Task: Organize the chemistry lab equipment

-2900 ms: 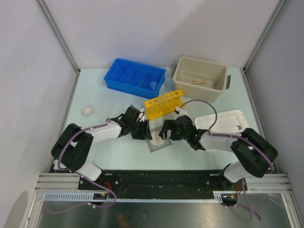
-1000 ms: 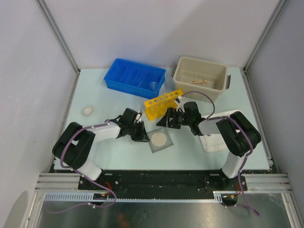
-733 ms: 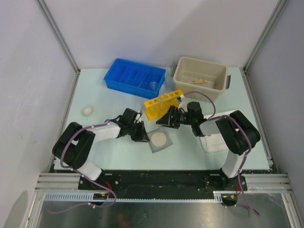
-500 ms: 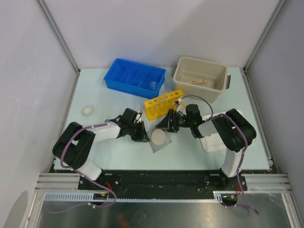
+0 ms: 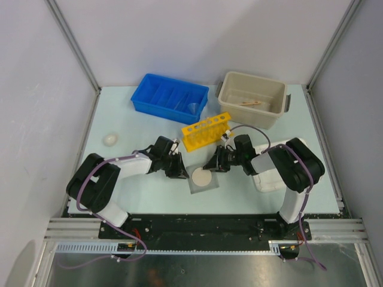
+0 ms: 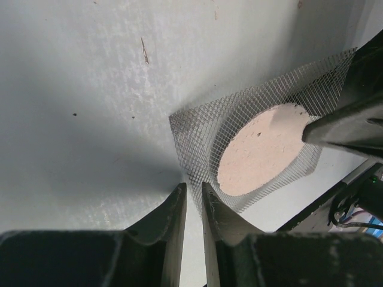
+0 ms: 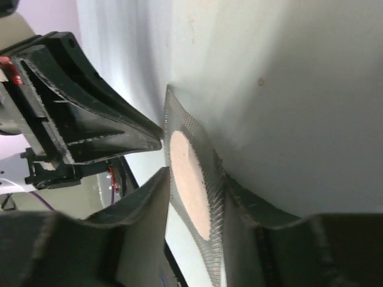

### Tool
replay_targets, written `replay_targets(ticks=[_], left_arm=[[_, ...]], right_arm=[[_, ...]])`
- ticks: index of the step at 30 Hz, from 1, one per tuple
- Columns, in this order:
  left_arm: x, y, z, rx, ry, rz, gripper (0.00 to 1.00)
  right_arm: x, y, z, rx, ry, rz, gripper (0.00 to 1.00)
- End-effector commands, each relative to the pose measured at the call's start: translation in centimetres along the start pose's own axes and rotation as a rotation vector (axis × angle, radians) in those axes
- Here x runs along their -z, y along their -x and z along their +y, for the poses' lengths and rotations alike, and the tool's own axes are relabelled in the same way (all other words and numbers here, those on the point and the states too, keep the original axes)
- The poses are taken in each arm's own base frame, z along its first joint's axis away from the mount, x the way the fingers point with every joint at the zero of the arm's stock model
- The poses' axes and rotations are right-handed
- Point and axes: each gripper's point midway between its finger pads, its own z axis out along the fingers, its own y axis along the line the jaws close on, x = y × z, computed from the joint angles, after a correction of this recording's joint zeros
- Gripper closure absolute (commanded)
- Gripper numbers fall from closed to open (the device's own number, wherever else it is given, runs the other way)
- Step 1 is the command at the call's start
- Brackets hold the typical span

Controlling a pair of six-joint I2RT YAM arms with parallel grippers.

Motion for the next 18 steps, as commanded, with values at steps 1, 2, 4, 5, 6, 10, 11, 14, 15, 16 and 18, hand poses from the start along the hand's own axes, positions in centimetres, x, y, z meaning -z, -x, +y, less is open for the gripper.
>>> replay_targets(ticks=[1, 2, 4, 5, 6, 10, 11, 14, 15, 16, 18], left_arm=[[-0.6, -1.1, 2.5, 0.014, 0.089, 0.025, 0.77], [-0.6, -1.2, 2.5, 0.015, 0.090, 0.024, 0.77], [-0.5, -1.2, 2.5, 0.012, 0.088, 0.020, 0.77], [-0.4, -1.2, 2.5, 0.011, 0.089, 0.018, 0.77], [-0.4, -1.1, 2.4, 0.010, 0.087, 0.016, 0.77], [0.1, -1.0, 1.8, 0.004, 0.061, 0.009, 0.76], [0.3, -1.0, 1.3, 0.001, 0.044, 0.006, 0.75], [2.0, -0.1, -1.0, -0.023, -0.037, -0.037, 0.72], [2.8, 0.3, -1.9, -0.035, -0.067, -0.058, 0.69], [3.5, 0.6, -2.9, -0.049, -0.099, -0.077, 0.66], [5.2, 1.3, -4.8, -0.088, -0.166, -0.116, 0.49]], right_arm=[[0.9, 0.3, -0.6, 0.027, -0.050, -0.018, 0.65], [1.0, 0.4, -0.5, 0.027, -0.050, -0.020, 0.68], [1.2, 0.6, -0.3, 0.031, -0.044, -0.027, 0.75], [1.2, 0.7, -0.1, 0.033, -0.042, -0.031, 0.78], [1.3, 0.8, 0.1, 0.037, -0.039, -0.036, 0.82], [1.8, 1.3, 1.0, 0.045, -0.015, -0.051, 0.97], [2.0, 1.5, 1.4, 0.049, -0.003, -0.056, 0.98], [3.1, 2.2, 3.1, 0.068, 0.035, -0.078, 1.00], [3.5, 2.5, 3.7, 0.076, 0.044, -0.090, 1.00], [4.1, 2.8, 4.3, 0.082, 0.051, -0.104, 1.00], [5.4, 3.8, 5.2, 0.078, 0.056, -0.140, 1.00]])
